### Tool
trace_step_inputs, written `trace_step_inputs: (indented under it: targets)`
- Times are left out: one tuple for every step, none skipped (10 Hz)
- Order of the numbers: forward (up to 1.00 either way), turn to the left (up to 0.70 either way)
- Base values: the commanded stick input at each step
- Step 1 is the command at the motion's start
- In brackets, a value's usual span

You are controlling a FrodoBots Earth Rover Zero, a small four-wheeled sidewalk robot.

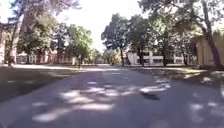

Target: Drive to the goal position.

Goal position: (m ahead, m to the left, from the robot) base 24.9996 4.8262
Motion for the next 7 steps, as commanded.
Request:
trace_step_inputs:
  targets:
    - [0.70, 0.00]
    - [0.70, 0.00]
    - [0.70, 0.00]
    - [0.70, 0.00]
    - [0.70, 0.00]
    - [0.70, 0.00]
    - [0.70, 0.00]
